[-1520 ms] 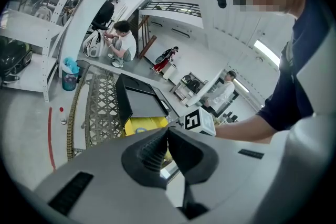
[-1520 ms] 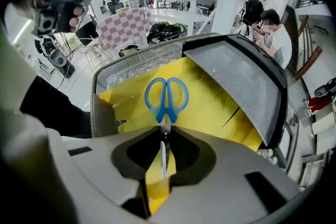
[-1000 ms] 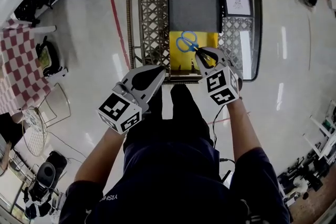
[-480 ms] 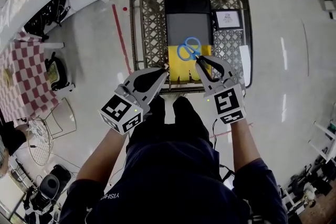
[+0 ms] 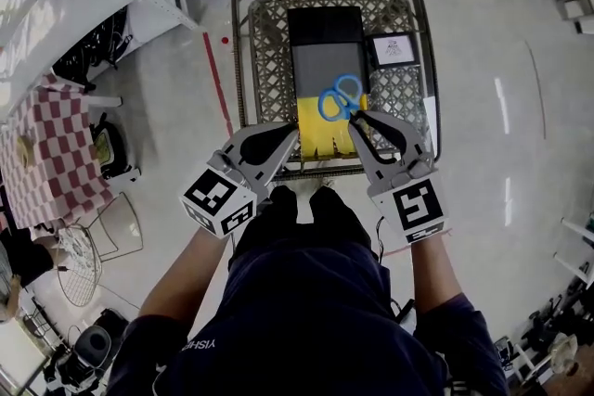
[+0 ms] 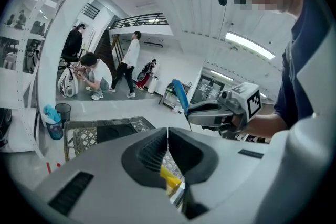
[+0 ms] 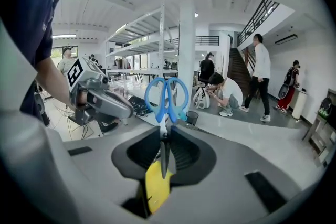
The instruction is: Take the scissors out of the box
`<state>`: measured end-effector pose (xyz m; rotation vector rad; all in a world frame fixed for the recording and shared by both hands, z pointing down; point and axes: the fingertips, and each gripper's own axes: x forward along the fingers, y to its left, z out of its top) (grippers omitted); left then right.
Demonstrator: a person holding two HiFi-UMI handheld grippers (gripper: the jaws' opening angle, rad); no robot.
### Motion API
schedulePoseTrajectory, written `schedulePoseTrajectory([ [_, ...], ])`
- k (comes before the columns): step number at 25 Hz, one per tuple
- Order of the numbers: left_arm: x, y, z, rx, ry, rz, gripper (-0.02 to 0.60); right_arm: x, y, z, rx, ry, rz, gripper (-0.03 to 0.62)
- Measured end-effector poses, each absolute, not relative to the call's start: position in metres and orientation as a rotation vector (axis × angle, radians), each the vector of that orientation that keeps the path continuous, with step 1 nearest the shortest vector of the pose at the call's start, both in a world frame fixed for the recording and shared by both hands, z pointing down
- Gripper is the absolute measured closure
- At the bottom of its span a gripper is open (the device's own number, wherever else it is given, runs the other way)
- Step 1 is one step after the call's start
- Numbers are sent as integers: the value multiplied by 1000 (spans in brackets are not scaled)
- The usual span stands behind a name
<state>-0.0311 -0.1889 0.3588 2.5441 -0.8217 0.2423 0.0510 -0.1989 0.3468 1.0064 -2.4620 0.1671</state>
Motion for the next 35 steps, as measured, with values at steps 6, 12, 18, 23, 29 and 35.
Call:
schedulePoseTrajectory([
  [6, -24, -193, 342, 2584, -818, 233, 555, 60, -193, 328, 1046, -2497, 139, 519],
  [12, -20, -192, 338, 2597, -809, 236, 555, 65, -190, 319, 1081, -2522, 158, 518],
  [18, -17, -194, 334, 2605, -801, 236, 555, 64, -189, 312, 1075, -2533, 141, 517],
  [23, -14, -194, 332, 2608, -800, 230, 555, 64, -187, 309, 1070, -2532, 134, 517],
  [29, -13, -193, 334, 2605, -799, 231, 555, 65, -187, 311, 1067, -2531, 139, 517],
  [35, -13, -192, 335, 2602, -804, 231, 555, 67, -188, 313, 1063, -2524, 131, 517],
])
